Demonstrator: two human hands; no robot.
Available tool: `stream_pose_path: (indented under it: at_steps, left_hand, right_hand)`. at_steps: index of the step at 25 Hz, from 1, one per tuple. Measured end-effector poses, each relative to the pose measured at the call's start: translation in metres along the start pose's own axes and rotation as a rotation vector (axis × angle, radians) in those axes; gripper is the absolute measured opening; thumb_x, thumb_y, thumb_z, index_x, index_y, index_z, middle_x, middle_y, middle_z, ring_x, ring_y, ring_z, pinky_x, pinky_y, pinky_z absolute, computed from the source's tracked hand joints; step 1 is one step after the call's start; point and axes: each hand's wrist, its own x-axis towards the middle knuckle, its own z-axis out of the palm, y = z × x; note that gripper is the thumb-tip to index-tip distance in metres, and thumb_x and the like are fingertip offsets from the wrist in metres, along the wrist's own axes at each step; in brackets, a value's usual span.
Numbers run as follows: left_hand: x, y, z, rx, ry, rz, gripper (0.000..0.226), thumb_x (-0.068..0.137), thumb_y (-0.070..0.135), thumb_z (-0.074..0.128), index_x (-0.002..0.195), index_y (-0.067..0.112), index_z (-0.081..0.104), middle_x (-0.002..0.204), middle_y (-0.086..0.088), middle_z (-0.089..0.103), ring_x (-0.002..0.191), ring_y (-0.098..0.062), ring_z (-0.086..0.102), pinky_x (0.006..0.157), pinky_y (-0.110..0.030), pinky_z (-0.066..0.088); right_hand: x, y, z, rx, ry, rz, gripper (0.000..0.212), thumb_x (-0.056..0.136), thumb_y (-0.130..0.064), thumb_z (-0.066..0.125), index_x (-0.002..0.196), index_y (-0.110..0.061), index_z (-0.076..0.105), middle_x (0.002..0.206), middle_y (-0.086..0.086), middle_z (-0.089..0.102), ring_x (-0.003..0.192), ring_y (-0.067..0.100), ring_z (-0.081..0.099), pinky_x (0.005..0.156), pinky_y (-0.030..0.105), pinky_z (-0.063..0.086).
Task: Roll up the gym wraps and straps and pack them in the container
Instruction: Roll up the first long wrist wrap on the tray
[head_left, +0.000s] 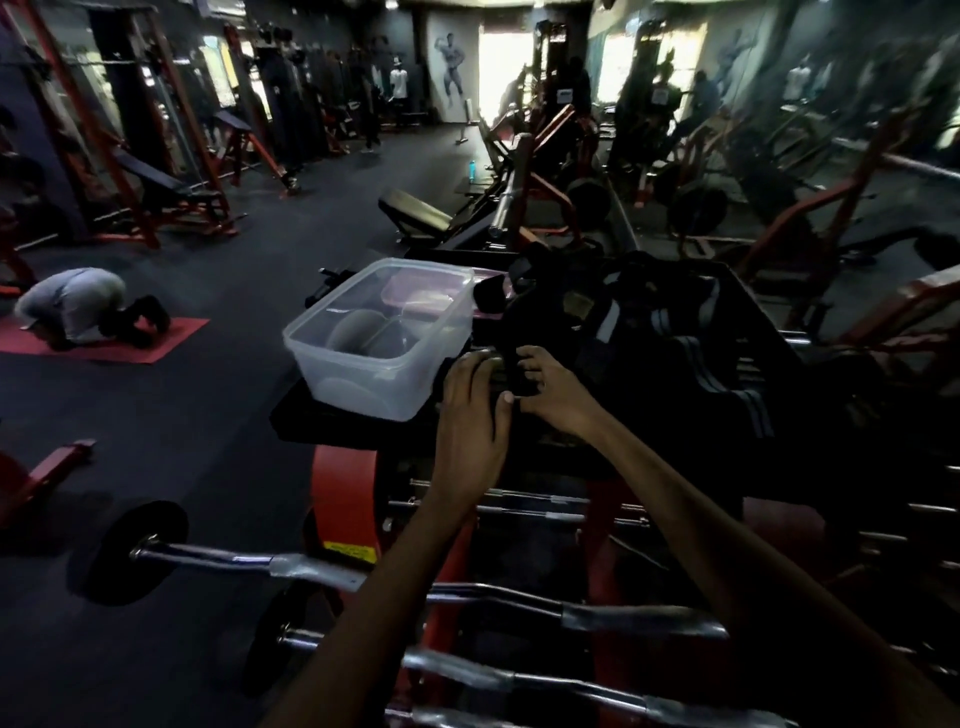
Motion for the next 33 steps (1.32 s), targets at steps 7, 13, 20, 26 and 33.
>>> stream_pose_path:
  at_steps: [7, 13, 20, 26, 33]
  left_hand:
    - [0.040, 0.036, 0.096, -0.176, -0.482, -0.153, 0.031, 0.092, 0.010, 0.051, 0.123, 0.005, 0.052, 0.126, -0.012, 0.052, 0.122, -0.024, 0.045, 0.095, -0.012, 0.024]
    - [0.033, 0.029, 0.125, -0.097, -0.572, -0.115, 0.032, 0.091, 0.007, 0.052, 0.123, 0.003, 0.051, 0.126, -0.016, 0.052, 0.120, -0.027, 0.046, 0.099, -0.023, 0.031]
    - [0.035, 0.040, 0.112, -0.258, -0.474, -0.296, 0.027, 0.099, 0.024, 0.041, 0.107, 0.005, 0.060, 0.102, -0.007, 0.061, 0.097, -0.020, 0.057, 0.080, -0.020, 0.036]
    - [0.065, 0.058, 0.105, -1.042, -0.676, -0.990, 0.050, 0.097, 0.049, 0.034, 0.105, 0.009, 0.062, 0.097, -0.014, 0.068, 0.086, -0.025, 0.066, 0.077, -0.034, 0.054]
    - [0.074, 0.045, 0.105, -0.671, -0.736, -0.946, 0.027, 0.094, -0.006, 0.040, 0.113, 0.000, 0.058, 0.079, -0.006, 0.062, 0.054, -0.009, 0.063, 0.046, -0.021, 0.052]
  right_hand:
    - [-0.039, 0.040, -0.110, -0.592, 0.503, 0.064, 0.057, 0.079, -0.023, 0.071, 0.128, -0.004, 0.049, 0.127, 0.021, 0.047, 0.120, 0.035, 0.045, 0.103, 0.033, 0.032]
    - [-0.061, 0.066, -0.151, -0.749, 0.430, 0.612, 0.072, 0.077, -0.047, 0.068, 0.134, -0.014, 0.039, 0.140, 0.023, 0.032, 0.128, 0.045, 0.034, 0.105, 0.052, 0.030]
    - [-0.058, 0.050, -0.139, -0.499, 0.540, 0.419, 0.059, 0.069, -0.062, 0.055, 0.108, -0.020, 0.069, 0.115, 0.012, 0.066, 0.117, 0.037, 0.050, 0.100, 0.039, 0.039]
    - [-0.064, 0.015, -0.113, -0.353, 0.378, 0.260, 0.045, 0.080, -0.058, 0.060, 0.071, -0.015, 0.071, 0.073, 0.001, 0.069, 0.078, 0.012, 0.062, 0.076, 0.025, 0.048]
    - [-0.031, 0.055, -0.116, -0.063, 0.487, 0.349, 0.038, 0.091, -0.035, 0.054, 0.101, 0.000, 0.064, 0.090, 0.011, 0.063, 0.082, 0.024, 0.061, 0.068, 0.035, 0.051]
